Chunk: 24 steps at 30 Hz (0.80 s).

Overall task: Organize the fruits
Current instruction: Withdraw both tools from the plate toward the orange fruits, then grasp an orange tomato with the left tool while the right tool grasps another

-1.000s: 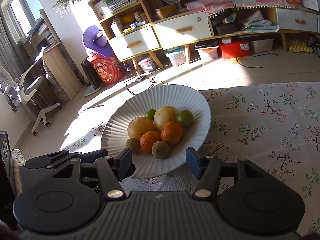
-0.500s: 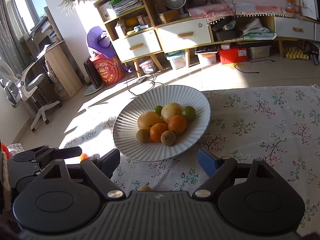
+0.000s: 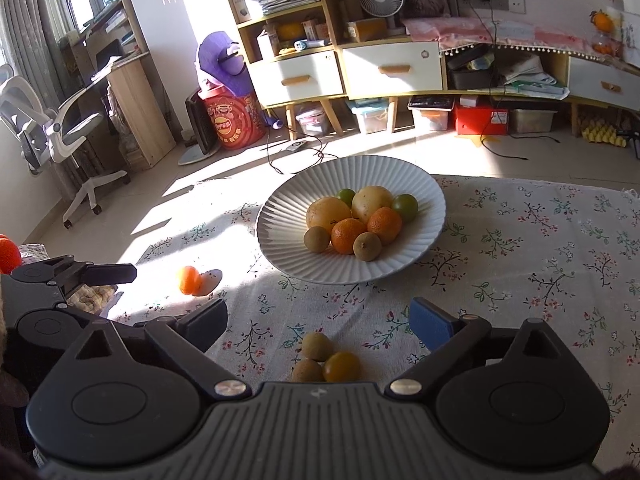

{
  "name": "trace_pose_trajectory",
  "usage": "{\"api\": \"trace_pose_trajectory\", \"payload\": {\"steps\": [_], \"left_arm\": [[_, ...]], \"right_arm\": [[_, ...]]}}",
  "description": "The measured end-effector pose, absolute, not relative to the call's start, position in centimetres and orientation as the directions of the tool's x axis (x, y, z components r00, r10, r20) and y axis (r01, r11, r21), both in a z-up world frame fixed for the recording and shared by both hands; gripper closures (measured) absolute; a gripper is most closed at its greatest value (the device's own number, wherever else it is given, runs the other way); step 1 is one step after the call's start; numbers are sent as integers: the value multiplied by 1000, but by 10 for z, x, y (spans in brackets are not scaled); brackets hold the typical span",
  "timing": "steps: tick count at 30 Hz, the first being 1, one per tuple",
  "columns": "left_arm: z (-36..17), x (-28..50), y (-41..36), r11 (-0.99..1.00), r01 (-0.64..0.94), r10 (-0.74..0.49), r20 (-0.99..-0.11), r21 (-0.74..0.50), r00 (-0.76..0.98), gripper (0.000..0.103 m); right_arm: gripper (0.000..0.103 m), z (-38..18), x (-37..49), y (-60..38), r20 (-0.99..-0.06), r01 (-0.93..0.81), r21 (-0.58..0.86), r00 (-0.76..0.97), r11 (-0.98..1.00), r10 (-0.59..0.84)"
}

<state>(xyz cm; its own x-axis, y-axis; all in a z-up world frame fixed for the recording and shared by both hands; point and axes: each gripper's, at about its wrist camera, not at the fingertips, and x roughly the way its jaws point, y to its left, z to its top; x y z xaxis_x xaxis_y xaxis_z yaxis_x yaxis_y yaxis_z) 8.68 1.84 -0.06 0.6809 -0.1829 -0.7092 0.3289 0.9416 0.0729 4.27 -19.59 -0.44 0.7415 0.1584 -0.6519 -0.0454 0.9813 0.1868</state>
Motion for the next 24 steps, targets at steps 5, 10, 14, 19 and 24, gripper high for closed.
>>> {"api": "trace_pose_trajectory", "payload": {"steps": [5, 10, 14, 19, 24], "left_arm": [[-9, 74, 35, 941, 326, -162, -717, 95, 678, 11], [-14, 67, 48, 949, 304, -148, -736, 82, 660, 11], [-15, 64, 55, 954, 292, -140, -762, 67, 633, 11], [-22, 61, 63, 954, 291, -112, -809, 75, 578, 11], [-31, 60, 74, 960, 273, -102, -841, 56, 531, 11]], "right_arm": [[5, -8, 33, -184, -653, -100, 168, 734, 981, 187], [3, -10, 23, -170, -656, -158, 157, 721, 975, 223], [3, -16, 14, -158, -671, -196, 149, 700, 969, 245], [3, -26, 4, -140, -682, -228, 120, 688, 966, 247], [3, -37, -7, -122, -690, -267, 101, 675, 958, 261]]}}
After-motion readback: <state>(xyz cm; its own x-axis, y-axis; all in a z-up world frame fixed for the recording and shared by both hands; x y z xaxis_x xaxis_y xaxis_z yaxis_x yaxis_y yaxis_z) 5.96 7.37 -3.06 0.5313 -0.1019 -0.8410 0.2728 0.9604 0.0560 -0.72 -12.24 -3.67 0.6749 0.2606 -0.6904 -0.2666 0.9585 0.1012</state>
